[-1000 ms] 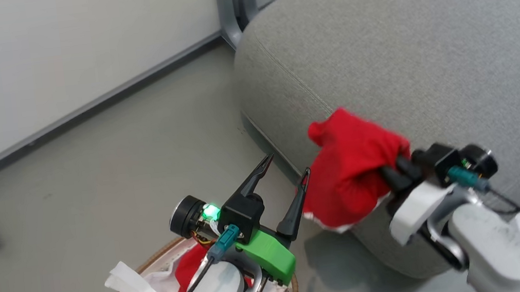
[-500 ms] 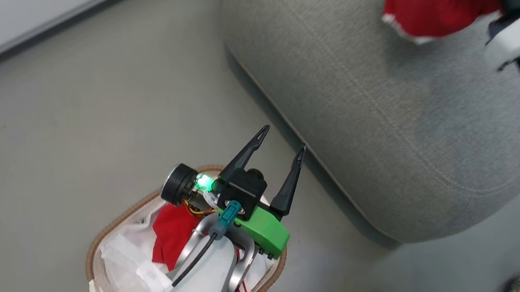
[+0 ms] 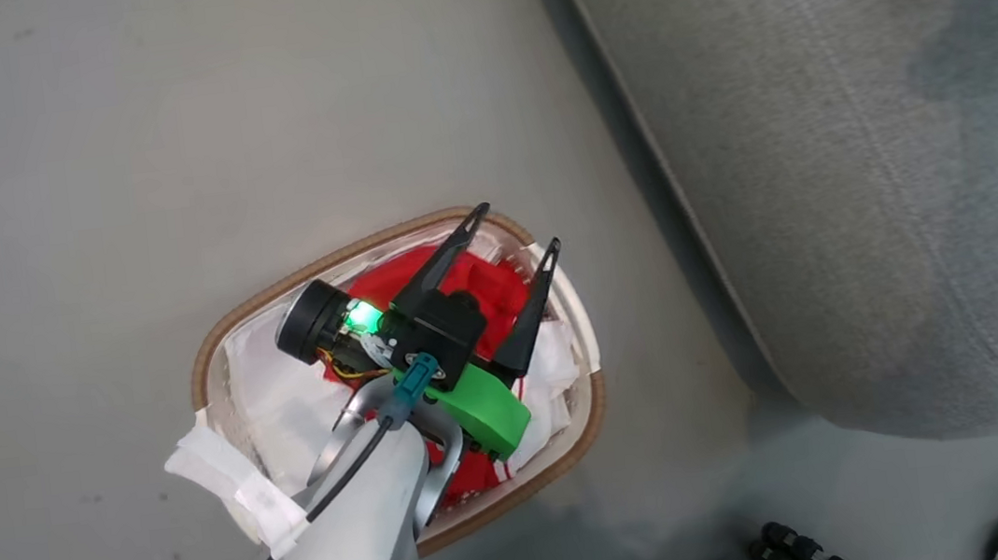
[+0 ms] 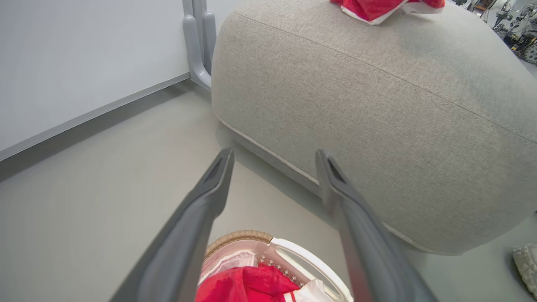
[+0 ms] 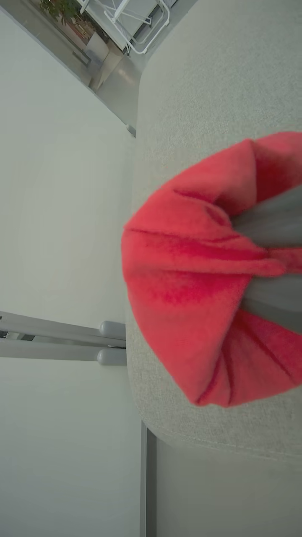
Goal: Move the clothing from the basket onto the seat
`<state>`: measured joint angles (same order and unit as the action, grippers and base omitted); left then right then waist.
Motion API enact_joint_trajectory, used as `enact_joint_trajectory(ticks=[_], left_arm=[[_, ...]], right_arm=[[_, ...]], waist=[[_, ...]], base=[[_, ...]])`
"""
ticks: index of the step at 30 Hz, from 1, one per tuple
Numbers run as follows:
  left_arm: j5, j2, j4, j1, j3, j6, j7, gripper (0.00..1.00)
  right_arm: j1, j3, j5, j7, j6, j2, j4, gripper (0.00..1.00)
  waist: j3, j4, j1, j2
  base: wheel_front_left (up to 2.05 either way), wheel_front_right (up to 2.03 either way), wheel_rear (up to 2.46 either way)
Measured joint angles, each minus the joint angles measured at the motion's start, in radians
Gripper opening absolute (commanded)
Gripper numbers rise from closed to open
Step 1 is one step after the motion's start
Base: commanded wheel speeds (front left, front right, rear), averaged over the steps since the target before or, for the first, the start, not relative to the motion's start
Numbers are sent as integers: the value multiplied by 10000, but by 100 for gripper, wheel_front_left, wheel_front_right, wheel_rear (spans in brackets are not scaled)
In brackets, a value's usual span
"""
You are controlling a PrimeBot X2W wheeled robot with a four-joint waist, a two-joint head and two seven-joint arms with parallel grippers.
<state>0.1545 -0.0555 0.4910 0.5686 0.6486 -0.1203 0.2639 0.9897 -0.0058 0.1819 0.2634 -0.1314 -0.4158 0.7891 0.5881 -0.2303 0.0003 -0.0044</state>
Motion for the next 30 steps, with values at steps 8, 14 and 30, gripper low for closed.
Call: enact_joint_trajectory(ticks=[8, 14, 30], left_arm=[[17, 15, 40, -230, -500, -23, 0, 100], [65, 38, 73, -700, -1035, 52, 0, 100], [-77, -38, -669, -2759, -3620, 688, 0, 100]], right_arm=[[-1389, -959, -368, 0, 0, 606, 621, 100], [-2994, -1335, -316, 0, 0, 1058, -27, 100], [-5415, 389, 1068, -2, 0, 2274, -2890, 100]], waist=[[136, 618, 0, 0], [-427, 691, -1, 0], [-2717, 933, -3, 0]], base=[[0, 0, 0], [0, 0, 0], [0, 0, 0]])
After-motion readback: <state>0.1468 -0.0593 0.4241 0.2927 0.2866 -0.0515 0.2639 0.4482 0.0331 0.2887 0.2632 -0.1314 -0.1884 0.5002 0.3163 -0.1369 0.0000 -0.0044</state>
